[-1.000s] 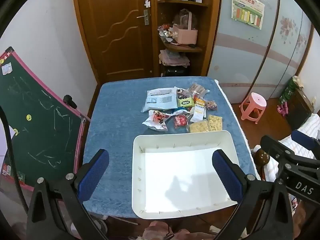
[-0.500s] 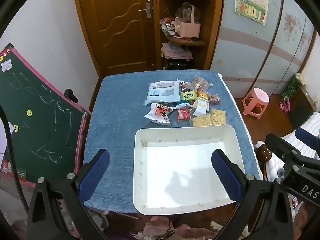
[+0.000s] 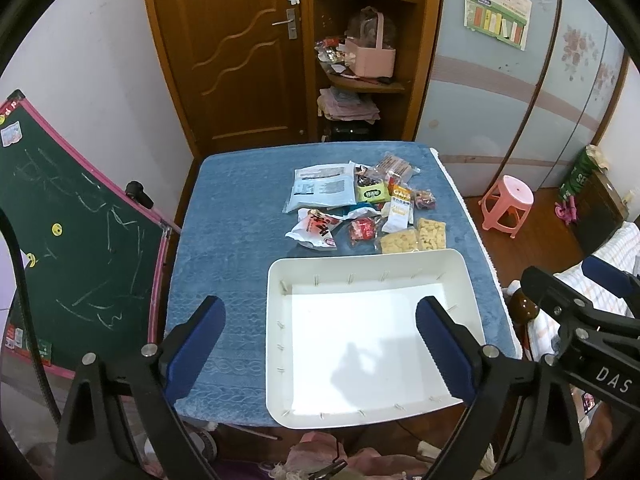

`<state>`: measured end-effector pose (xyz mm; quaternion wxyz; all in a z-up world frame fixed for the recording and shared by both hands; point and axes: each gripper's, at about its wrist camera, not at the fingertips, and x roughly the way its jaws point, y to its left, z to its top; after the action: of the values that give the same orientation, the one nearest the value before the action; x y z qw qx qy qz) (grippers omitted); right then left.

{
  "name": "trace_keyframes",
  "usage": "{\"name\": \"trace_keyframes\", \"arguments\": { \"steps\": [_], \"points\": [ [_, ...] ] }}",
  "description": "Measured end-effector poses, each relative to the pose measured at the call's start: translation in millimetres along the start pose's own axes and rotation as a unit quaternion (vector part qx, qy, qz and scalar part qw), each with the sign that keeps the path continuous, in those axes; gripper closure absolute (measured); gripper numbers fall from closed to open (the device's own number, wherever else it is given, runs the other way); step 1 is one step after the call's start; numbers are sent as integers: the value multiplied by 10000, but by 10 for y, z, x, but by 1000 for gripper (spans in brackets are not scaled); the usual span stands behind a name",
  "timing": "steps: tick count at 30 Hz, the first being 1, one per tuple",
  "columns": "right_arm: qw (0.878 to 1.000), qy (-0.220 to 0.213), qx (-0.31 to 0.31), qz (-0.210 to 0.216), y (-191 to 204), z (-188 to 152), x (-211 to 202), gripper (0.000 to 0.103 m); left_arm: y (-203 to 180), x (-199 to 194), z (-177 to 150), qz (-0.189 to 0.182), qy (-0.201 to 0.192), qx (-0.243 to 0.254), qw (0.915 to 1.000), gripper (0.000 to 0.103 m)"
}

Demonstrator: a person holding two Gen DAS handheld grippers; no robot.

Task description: Organize snacks

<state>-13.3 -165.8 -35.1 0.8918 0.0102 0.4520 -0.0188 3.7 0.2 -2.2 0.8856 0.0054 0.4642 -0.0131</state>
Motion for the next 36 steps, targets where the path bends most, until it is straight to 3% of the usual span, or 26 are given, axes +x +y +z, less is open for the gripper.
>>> {"name": "trace_keyframes", "arguments": {
  "steps": [36],
  "points": [
    [10000,64,71,-21,16,11,4,7,54,-4,63,-126,-3,89,9999,8]
  ]
}}
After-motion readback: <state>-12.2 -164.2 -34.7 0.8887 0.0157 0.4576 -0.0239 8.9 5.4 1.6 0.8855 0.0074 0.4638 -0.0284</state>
